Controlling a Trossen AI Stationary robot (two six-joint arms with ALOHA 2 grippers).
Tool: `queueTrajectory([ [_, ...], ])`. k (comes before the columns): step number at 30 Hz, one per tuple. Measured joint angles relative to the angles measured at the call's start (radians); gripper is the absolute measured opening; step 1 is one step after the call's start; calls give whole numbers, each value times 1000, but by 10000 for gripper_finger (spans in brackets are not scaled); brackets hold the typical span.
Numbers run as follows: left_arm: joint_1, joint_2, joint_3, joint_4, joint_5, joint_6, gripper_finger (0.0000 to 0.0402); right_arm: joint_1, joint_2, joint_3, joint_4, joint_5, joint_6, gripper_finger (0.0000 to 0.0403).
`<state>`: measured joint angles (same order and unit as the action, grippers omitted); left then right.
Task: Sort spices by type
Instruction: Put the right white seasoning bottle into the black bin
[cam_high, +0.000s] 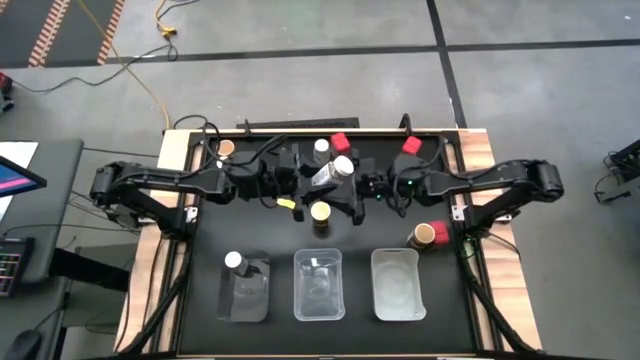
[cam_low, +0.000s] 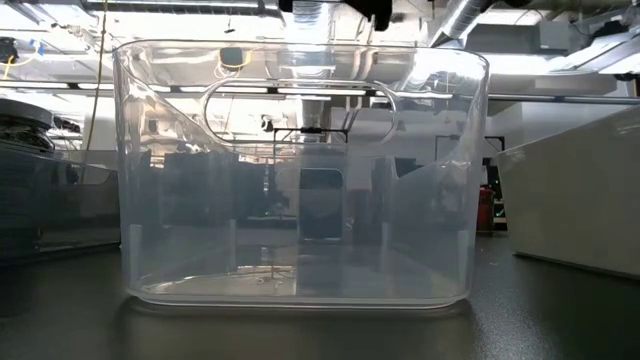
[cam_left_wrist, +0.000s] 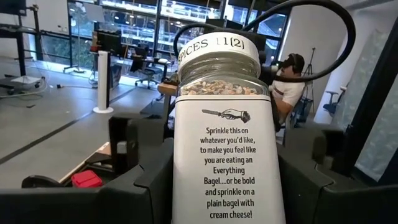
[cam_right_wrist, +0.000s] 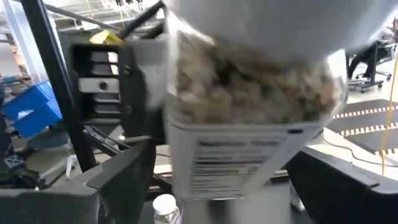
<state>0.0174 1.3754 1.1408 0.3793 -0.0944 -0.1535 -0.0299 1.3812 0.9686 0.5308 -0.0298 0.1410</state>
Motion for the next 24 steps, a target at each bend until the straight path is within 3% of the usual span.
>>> queueTrajectory([
  [10, 0, 0, 0, -6, 0, 0, 200, -1, 10, 2, 3, -28, 0, 292],
  [24, -1, 1, 0, -88, 8, -16, 201, -6, 5, 2, -69, -50, 7, 219],
])
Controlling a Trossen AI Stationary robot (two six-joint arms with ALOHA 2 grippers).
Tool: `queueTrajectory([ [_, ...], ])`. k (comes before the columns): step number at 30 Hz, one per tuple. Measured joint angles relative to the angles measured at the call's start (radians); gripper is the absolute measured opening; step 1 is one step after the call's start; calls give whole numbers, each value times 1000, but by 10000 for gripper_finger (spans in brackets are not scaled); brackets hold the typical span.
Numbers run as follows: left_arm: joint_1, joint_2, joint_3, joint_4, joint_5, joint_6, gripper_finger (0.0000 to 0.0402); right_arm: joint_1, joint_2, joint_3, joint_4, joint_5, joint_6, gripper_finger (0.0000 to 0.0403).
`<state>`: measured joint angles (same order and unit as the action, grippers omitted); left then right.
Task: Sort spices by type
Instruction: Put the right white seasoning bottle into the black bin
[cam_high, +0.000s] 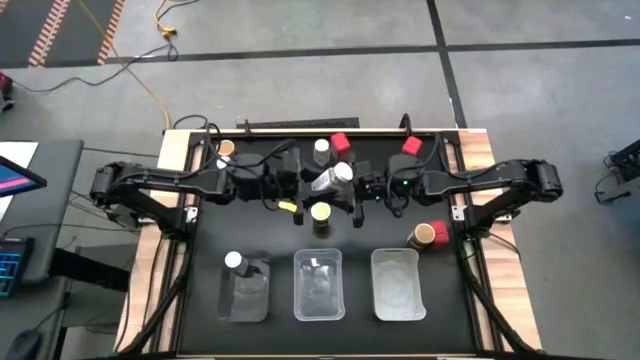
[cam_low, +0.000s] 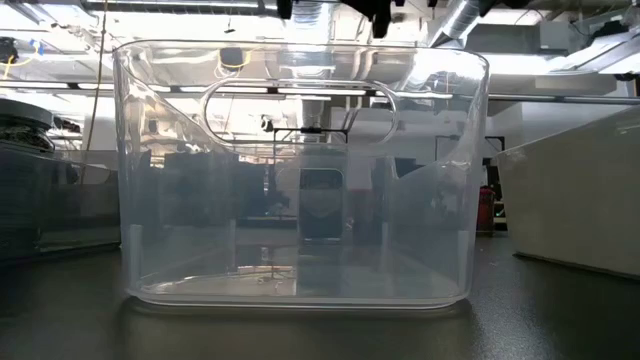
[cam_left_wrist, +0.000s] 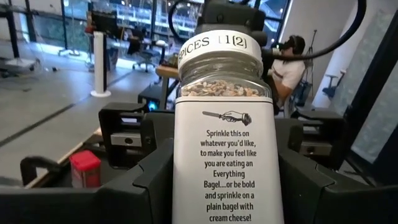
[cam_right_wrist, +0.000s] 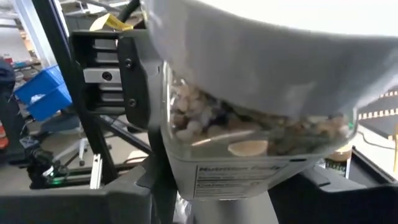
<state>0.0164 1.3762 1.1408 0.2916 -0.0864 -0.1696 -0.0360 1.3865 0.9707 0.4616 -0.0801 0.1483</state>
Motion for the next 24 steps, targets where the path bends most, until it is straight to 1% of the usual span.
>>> queueTrajectory([
  [7, 0, 0, 0, -23, -2, -8, 202, 0, 0, 0, -23, -6, 0, 219],
  [17, 0, 2, 0, -96, -3, -28, 207, 0, -1, 0, -110, -25, 1, 219],
  [21, 0, 2, 0, -124, -4, -51, 216, 0, 0, 0, -161, -27, 0, 219],
  [24, 1, 1, 1, -117, -9, -56, 223, 1, -1, 0, -231, -31, 0, 219],
])
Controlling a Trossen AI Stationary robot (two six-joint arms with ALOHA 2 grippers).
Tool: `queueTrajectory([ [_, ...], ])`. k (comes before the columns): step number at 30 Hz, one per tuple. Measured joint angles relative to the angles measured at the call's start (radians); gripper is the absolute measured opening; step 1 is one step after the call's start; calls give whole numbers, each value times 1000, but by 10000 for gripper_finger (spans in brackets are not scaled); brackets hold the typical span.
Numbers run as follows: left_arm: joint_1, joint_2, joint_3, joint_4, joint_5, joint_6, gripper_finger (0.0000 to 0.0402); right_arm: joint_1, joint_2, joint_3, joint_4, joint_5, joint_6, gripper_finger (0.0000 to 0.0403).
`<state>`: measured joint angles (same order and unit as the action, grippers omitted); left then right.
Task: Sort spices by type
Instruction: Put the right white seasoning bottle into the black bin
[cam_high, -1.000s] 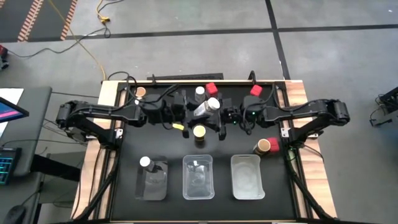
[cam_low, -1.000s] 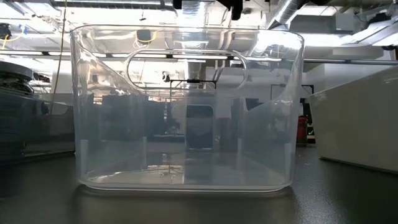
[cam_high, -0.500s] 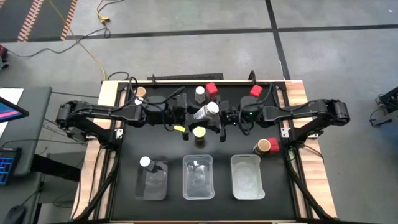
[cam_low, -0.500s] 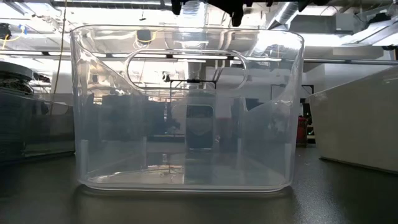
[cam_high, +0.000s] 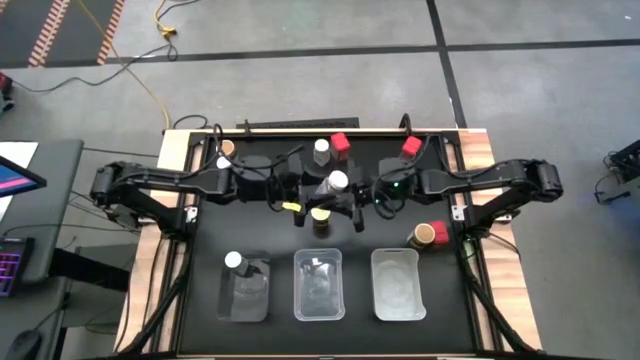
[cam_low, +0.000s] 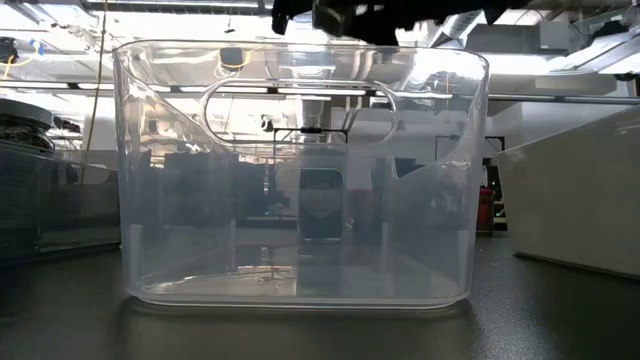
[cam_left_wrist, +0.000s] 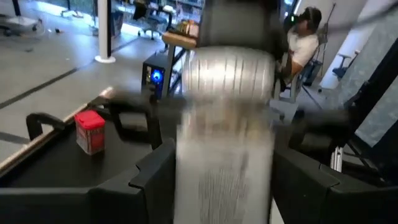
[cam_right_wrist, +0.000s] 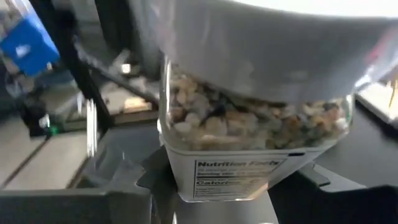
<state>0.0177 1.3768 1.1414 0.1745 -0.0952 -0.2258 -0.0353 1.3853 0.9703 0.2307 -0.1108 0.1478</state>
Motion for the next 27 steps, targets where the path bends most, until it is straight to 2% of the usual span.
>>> queueTrajectory([
  [4, -2, -2, 1, -6, 10, 1, 240, 1, 3, 0, -43, -21, 0, 219],
  [11, -3, -1, 1, -83, 26, -36, 296, 1, 2, 0, -64, -34, -2, 219],
  [20, -8, -1, 1, -238, 34, -176, 298, 21, -32, 0, -347, -58, -66, 219],
  [27, -2, -1, 1, -270, 62, -205, 298, 30, -45, 0, -490, -75, -70, 219],
])
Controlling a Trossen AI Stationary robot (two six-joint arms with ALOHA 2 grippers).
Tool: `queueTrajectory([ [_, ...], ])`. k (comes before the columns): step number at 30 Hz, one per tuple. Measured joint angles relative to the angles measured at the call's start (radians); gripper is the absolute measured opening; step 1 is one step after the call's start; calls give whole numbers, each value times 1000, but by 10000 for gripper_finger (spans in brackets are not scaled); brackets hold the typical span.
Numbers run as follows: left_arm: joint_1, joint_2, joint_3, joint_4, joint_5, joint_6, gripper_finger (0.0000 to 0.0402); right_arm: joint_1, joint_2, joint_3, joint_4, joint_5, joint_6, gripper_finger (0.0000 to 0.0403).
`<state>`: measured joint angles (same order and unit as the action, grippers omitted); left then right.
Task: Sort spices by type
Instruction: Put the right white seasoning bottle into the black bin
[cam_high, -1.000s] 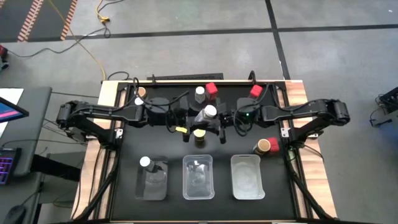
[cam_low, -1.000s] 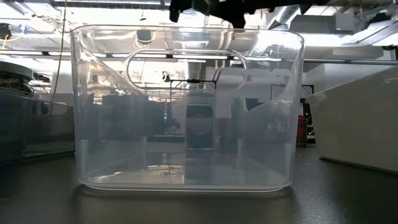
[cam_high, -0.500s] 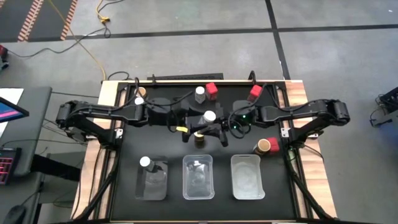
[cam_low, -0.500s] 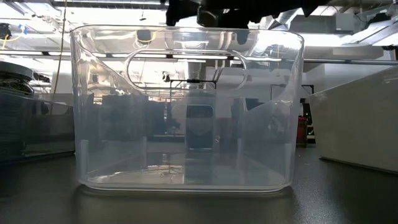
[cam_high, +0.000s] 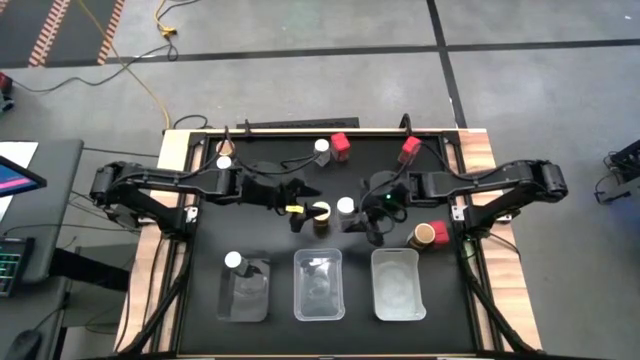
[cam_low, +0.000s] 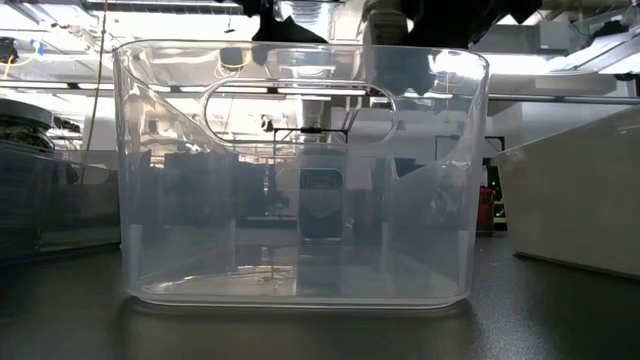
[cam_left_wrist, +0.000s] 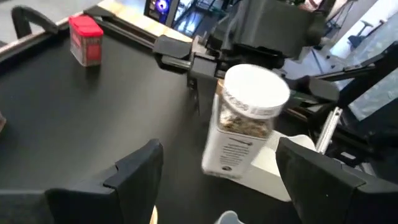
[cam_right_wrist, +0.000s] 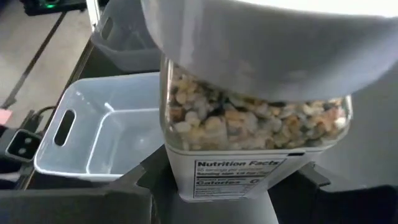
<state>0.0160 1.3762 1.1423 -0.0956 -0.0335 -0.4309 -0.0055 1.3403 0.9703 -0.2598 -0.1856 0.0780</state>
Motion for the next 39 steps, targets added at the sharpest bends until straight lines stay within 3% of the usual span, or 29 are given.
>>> queueTrajectory([
  [5, 26, 0, 0, -35, 127, -57, 298, 0, 0, 1, -30, -27, 0, 219],
  [10, 31, 1, 56, -124, 145, -44, 298, 0, 6, 39, -130, -30, -6, 219],
  [14, 33, 55, 181, -250, 144, 48, 297, -1, 7, 43, -136, -29, -22, 219],
  [24, 31, 367, 580, -634, 180, 223, 297, 13, 8, 44, -161, -28, -53, 219],
  [30, 31, 428, 695, -620, 187, 281, 297, 26, 8, 44, -205, -27, -47, 219],
  [39, 30, 469, 710, -588, 191, 273, 297, 27, 9, 44, -210, -24, -46, 220],
])
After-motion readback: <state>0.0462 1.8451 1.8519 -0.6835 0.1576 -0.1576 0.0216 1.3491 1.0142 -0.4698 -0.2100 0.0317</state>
